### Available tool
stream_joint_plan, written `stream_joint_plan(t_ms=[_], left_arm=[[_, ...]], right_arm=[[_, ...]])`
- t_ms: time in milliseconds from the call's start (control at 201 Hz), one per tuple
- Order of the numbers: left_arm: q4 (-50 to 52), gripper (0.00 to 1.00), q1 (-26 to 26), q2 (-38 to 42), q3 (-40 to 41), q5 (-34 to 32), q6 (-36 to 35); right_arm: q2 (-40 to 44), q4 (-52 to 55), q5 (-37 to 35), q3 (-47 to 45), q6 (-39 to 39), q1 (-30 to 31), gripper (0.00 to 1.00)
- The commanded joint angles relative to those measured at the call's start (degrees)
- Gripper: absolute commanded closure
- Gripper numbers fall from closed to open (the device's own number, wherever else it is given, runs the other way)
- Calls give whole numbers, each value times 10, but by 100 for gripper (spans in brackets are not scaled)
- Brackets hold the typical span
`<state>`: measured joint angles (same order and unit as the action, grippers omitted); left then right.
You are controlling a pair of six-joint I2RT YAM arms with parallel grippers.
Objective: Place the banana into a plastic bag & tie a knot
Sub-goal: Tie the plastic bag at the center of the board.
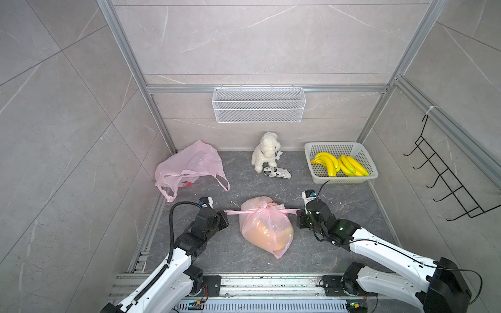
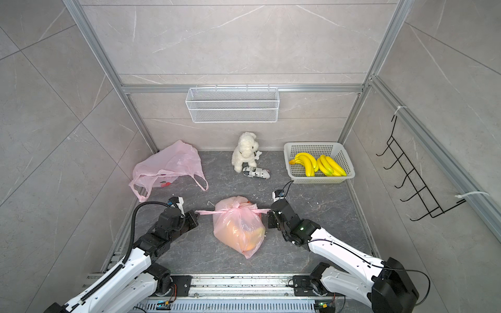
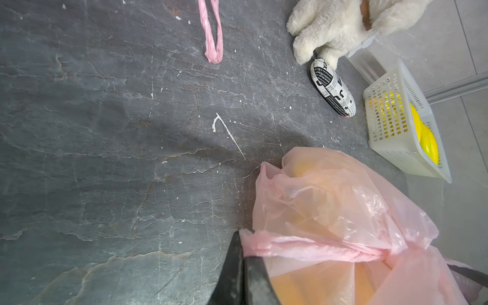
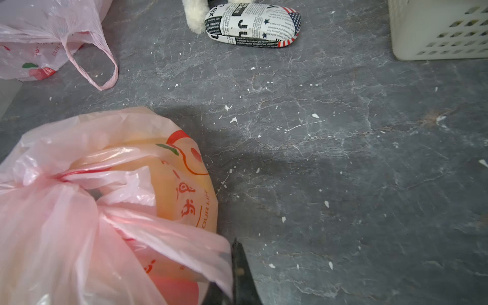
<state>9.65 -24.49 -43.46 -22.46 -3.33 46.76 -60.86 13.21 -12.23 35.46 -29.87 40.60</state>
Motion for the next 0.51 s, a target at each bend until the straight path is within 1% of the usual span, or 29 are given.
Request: stream_joint_plan(t_ms=[0, 100, 224, 383, 503], left_arm=[[27, 100, 42, -5, -2, -122, 18], [6, 100, 42, -14, -20, -103, -6], [10, 100, 43, -48, -87, -96, -44], [28, 100, 46, -109, -228, -104, -108], [52, 100, 71, -181, -347, -98, -148]], right_arm=[[2, 72, -90, -1, -12, -36, 100], [3, 56, -52, 28, 19, -36, 100], [-21, 56, -17, 100, 49, -37, 100], [-85, 58, 1, 239, 87, -36, 100], [-177, 83, 18, 375, 111, -37, 100]])
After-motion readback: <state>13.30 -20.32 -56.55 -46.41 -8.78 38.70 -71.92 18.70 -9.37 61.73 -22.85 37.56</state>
